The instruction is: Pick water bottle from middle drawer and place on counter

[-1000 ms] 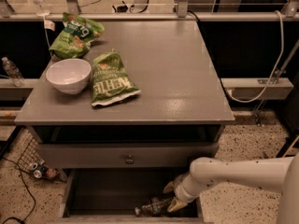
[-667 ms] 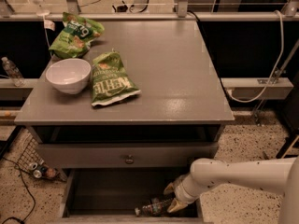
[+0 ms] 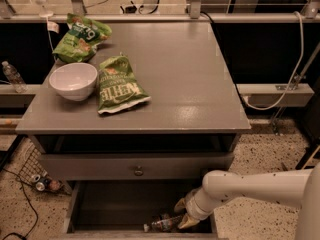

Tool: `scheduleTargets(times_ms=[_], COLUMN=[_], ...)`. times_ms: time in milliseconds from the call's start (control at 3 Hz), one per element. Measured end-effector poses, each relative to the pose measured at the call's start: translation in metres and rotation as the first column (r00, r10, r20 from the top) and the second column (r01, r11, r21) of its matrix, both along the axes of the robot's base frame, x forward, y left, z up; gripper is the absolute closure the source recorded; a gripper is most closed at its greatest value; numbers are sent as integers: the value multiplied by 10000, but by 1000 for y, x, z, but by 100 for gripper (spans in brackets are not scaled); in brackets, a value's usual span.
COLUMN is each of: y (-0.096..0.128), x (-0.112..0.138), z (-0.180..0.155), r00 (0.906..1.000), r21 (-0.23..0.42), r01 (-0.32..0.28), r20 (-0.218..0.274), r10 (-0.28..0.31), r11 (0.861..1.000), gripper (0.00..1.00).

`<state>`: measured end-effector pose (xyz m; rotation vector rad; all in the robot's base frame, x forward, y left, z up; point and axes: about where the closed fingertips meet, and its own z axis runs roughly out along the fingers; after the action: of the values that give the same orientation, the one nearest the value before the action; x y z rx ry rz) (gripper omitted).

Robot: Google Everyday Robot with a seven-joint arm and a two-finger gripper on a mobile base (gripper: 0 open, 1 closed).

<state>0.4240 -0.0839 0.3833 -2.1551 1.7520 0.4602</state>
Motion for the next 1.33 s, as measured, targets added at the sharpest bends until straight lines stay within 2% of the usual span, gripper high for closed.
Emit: scheduleTargets(times_ms=[333,667,1000,1333], y=[-2,-36,-66,-66], x=[0,-6,-13,-13], z=[3,53,85,85], r00=[10000,9941,9834,9835], r21=[11,226,340,341], r01=[25,494,940,939], r20=[48,956,1524,1523], r10=[-25,-514,-981,-980], r11=[10000,9985,9950,9950], gripper=[100,100,100,100])
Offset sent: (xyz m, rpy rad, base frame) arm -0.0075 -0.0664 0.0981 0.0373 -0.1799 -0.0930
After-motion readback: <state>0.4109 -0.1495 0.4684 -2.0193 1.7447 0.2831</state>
